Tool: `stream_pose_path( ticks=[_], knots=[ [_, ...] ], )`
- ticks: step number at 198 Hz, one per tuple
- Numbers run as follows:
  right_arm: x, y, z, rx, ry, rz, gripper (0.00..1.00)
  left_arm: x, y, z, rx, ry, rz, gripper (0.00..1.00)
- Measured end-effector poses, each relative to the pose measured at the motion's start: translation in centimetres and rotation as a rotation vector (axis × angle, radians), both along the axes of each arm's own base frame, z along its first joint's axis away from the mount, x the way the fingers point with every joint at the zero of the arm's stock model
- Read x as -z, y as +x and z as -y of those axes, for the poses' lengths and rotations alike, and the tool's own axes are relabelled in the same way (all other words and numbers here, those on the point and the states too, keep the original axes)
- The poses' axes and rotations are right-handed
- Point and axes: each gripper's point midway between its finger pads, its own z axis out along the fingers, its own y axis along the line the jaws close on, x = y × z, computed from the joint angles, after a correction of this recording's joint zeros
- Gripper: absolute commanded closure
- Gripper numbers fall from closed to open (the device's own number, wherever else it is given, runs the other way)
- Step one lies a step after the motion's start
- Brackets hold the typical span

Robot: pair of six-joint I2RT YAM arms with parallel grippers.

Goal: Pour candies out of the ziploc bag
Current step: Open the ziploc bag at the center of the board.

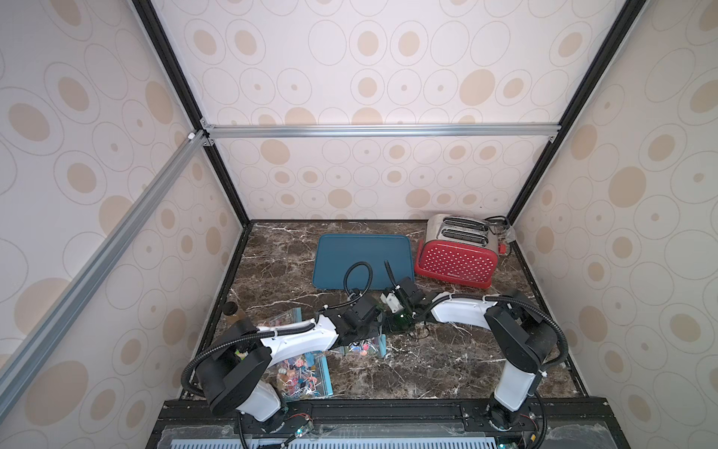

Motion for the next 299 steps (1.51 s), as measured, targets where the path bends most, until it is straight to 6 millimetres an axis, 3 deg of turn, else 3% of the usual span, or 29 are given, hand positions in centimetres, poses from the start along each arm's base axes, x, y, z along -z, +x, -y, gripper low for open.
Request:
stream_pose_path(
  ticks=[60, 87, 111, 158, 208, 299],
  knots=[
    [-0.2, -0.4, 0.0, -0.01, 0.027, -0.006, 1.0, -0.1, -0.2, 0.4, 0.043, -0.005, -0.003, 1.0],
    [-0.3, -0.9, -0.1, -0.018, 0.062, -0.017, 1.0, -0.2, -0.8, 1.1, 0.11, -0.017, -0.014, 0.77],
    [-0.5, -1.6, -0.5, -0.033, 0.115, -0.032, 1.0, -1.2, -1.3, 1.5, 0.17, -0.038, -0.003, 0.63],
    [-2.1, -1.9, -2.4, -0.05, 0.264, -0.046, 1.0, -4.4, -2.2, 1.5, 0.256, -0.078, 0.053, 0.48],
    [-3.9, -1.6, -3.6, -0.055, 0.365, -0.028, 1.0, -3.2, -2.9, 0.8, 0.3, -0.047, 0.026, 0.53],
    [-5.2, -1.7, -3.3, -0.019, 0.419, -0.007, 1.0, -0.6, -3.1, -0.5, 0.298, -0.043, -0.014, 0.66]
  ],
)
